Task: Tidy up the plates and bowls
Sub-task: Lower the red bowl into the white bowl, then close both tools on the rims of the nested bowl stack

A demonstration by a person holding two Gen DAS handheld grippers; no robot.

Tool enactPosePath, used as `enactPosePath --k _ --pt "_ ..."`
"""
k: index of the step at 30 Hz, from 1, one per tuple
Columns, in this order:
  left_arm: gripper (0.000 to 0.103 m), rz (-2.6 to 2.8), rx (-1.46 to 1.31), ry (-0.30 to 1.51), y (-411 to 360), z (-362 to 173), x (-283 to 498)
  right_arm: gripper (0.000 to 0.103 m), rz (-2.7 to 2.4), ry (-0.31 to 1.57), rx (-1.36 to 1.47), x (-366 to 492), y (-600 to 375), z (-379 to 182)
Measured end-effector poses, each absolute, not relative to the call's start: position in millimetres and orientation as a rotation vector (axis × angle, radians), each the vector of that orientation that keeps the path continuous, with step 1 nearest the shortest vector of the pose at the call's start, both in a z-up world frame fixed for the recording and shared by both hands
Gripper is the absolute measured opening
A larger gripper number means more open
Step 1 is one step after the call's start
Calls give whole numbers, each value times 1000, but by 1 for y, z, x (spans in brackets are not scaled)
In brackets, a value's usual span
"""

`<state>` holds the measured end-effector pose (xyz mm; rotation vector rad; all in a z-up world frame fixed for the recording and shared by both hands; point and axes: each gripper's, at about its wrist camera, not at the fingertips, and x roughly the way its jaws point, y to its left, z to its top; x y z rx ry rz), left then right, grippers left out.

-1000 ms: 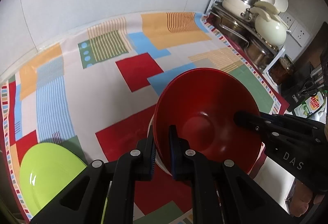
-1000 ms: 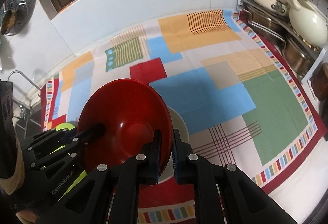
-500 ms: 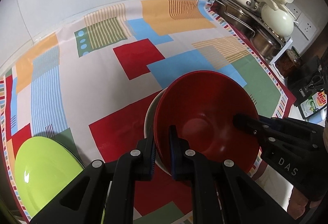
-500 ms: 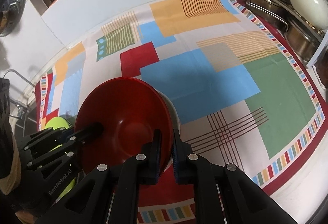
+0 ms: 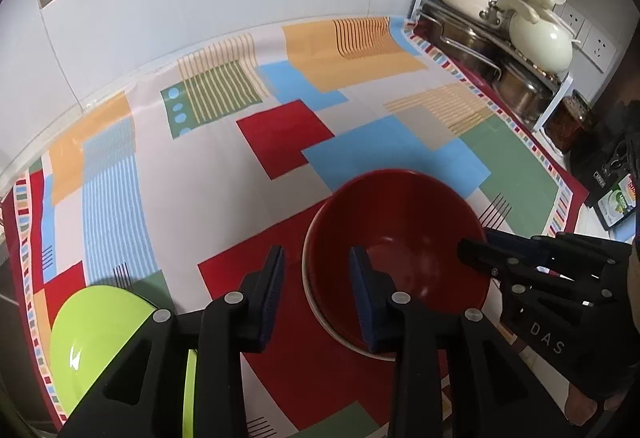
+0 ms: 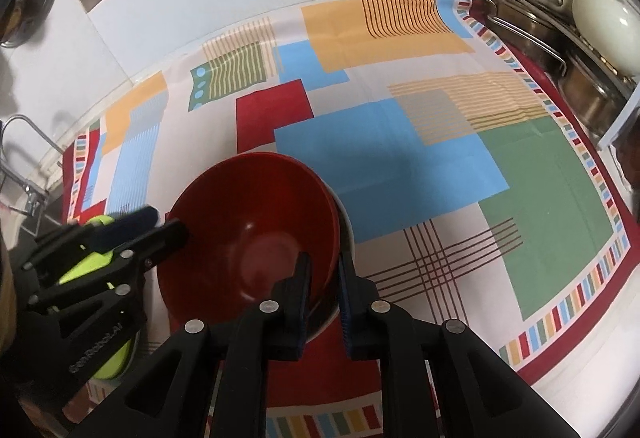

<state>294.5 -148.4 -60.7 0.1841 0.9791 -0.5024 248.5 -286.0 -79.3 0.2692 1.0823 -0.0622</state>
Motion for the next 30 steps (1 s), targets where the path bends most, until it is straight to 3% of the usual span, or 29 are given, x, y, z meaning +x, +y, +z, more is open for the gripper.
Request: enactPosePath --k 2,6,9,14,30 --pt "36 -496 183 966 -146 -57 294 27 -72 1059 277 246 -288 -74" --pt "42 -502 182 946 -144 -51 292 32 -86 996 261 241 -286 -61" --pt "43 -499 179 945 -141 -50 293 43 -86 961 262 240 -285 -54" --pt "49 -475 189 947 -140 -55 296 44 -100 961 277 242 -287 -59" --pt "49 -450 164 1070 -146 -97 314 43 -98 1035 428 258 -303 -107"
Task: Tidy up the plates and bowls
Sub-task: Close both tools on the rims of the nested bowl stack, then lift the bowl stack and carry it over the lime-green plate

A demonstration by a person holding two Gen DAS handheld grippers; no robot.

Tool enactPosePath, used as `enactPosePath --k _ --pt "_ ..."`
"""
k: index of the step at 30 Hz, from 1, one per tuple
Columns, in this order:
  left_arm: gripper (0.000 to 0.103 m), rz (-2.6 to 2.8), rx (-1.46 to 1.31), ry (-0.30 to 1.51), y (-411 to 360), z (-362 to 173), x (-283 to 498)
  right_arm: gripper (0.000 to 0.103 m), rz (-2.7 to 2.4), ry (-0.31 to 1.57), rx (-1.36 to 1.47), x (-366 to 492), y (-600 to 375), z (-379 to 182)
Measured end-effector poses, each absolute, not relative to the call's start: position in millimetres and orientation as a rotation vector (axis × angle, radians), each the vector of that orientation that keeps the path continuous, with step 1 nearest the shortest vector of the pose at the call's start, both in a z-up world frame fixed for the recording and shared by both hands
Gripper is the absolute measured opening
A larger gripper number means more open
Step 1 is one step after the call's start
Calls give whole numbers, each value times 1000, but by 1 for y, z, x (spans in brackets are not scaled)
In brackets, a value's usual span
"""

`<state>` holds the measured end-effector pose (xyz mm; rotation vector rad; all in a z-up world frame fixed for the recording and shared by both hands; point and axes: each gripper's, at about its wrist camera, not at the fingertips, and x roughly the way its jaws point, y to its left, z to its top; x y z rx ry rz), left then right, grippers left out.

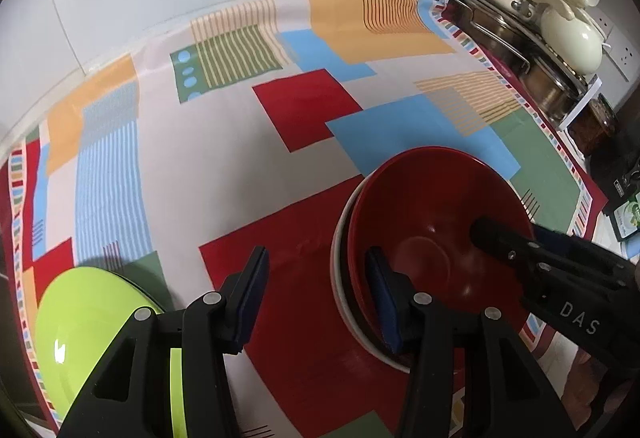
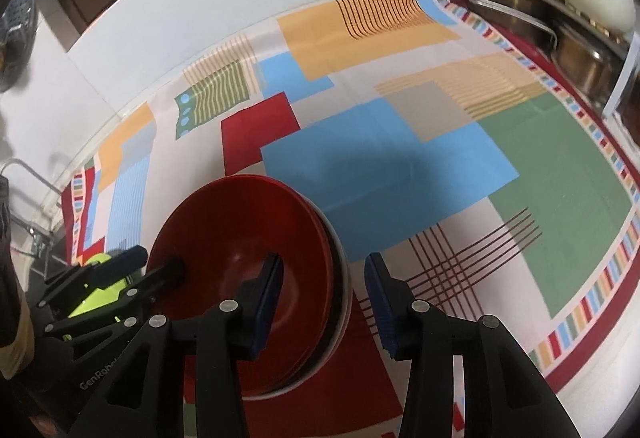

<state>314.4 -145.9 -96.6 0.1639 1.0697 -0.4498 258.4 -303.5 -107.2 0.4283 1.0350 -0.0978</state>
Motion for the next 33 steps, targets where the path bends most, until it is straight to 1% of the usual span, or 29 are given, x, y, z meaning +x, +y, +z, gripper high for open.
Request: enactPosePath --k 6,9,11,14,20,25,33 --pt "47 -445 157 1096 -149 -104 316 42 -83 1066 461 259 -305 -117" --pt "42 -453 148 1112 -151 -106 315 36 -68 1087 476 258 -304 -119" --pt "38 -458 140 1125 -153 -108 315 35 -56 1101 494 257 -305 -122" --pt "36 -468 127 1147 -155 -112 315 31 -50 1122 518 256 -308 -127" --pt "29 -491 91 1194 -160 -118 315 31 -40 1148 509 256 -306 -128" --pt "31 -474 77 1196 -162 -120 315 31 -32 1175 498 261 -304 -132" --pt "31 -454 63 1211 -160 -119 314 30 -37 1202 513 262 -305 -133"
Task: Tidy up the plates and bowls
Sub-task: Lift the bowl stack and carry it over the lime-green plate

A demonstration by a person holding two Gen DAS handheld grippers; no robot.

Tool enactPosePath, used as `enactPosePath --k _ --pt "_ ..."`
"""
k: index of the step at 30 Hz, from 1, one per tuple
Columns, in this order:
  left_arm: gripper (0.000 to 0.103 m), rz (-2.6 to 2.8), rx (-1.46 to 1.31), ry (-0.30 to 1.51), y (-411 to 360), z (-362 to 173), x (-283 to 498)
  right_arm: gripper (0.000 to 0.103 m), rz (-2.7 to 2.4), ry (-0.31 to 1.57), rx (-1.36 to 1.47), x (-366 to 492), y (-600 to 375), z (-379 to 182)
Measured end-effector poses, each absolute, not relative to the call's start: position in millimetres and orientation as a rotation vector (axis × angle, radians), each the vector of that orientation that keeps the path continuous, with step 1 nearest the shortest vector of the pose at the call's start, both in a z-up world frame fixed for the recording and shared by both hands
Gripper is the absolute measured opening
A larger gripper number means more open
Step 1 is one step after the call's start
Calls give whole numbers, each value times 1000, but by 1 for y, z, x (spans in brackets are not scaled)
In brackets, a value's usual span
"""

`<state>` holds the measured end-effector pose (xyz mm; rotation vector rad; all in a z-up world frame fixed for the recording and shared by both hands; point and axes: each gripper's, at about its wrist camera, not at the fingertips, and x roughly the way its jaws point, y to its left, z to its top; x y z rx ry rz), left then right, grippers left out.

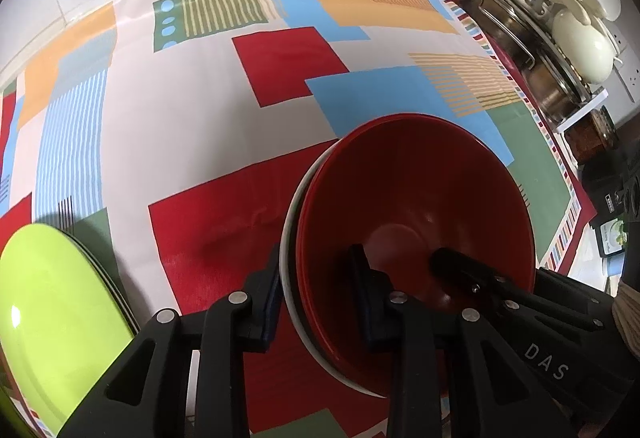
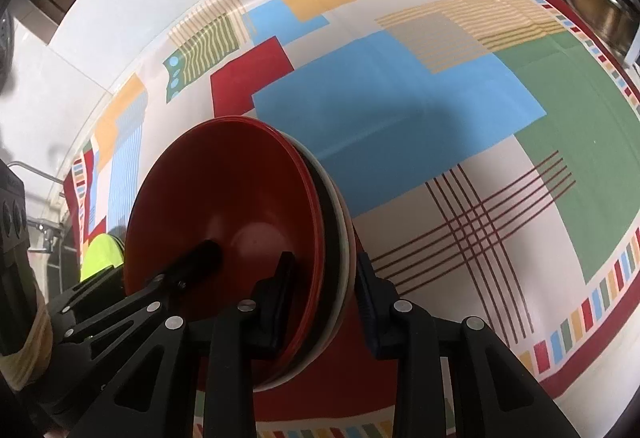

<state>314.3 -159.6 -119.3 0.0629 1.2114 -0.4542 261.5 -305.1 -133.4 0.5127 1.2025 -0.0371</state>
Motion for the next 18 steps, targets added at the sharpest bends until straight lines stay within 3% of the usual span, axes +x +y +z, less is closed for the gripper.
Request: enactPosePath --k 18 --pt "30 -338 -55 1081 -83 -67 288 30 97 1119 368 264 -251 -78"
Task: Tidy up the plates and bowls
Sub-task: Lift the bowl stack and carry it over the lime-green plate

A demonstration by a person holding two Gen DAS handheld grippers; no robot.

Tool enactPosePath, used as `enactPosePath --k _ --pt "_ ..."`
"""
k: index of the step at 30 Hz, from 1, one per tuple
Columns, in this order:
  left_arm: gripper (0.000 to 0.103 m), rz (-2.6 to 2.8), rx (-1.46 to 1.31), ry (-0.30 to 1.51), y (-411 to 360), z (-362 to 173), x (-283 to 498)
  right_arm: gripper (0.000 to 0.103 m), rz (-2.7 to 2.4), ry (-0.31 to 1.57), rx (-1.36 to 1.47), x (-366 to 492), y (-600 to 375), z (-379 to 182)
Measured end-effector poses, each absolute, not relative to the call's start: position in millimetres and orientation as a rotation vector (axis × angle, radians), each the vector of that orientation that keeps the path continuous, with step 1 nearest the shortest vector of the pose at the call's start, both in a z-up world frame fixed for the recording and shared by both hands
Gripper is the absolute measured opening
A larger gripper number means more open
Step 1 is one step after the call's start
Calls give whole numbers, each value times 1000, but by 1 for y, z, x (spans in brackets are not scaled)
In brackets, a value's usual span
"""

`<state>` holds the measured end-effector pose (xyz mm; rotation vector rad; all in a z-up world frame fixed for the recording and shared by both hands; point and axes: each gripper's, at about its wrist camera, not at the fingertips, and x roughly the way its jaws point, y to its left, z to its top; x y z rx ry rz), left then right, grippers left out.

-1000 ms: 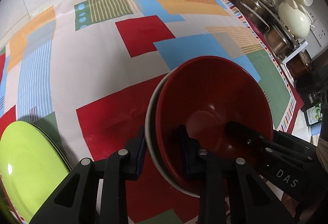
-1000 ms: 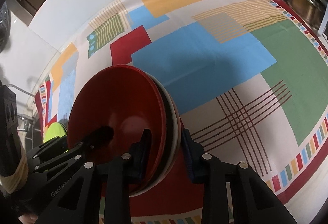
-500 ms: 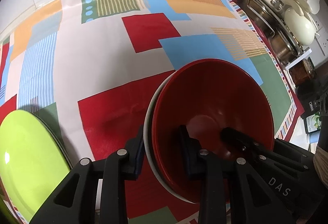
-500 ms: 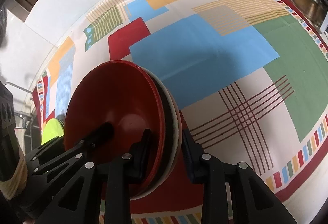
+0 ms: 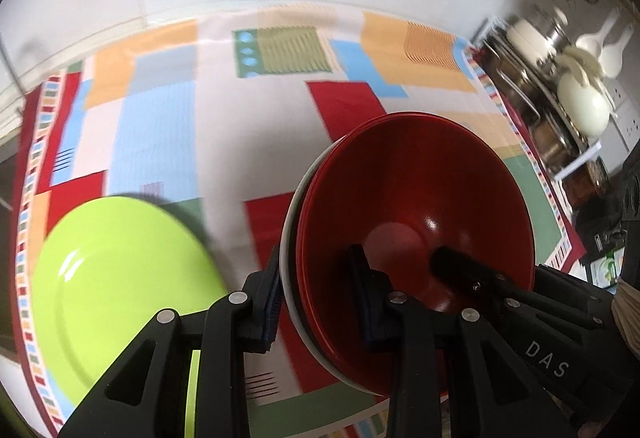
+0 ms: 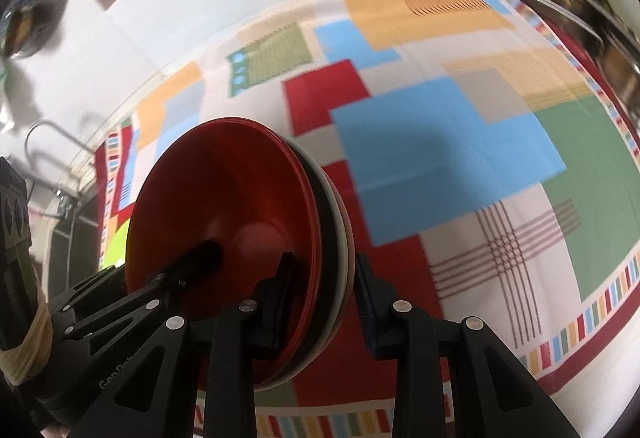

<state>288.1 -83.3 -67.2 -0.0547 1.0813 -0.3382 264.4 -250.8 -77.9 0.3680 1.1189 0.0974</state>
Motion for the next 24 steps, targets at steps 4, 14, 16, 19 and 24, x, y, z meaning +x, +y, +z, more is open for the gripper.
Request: enactPosePath --k 4,14,16,19,24 --pt "30 -291 -81 1056 -55 -59 280 30 157 1103 333 267 -224 -66" --pt "30 -151 -166 1029 22 -54 259 30 298 1095 254 270 -152 -54" --pt "30 -124 -182 1027 38 -55 255 30 327 1099 241 270 -137 -53" --pt "30 -90 -201 1026 58 -55 249 30 366 1105 222 270 -116 -52" --pt "30 -49 -227 1037 83 -60 245 30 412 1121 199 272 -87 -55"
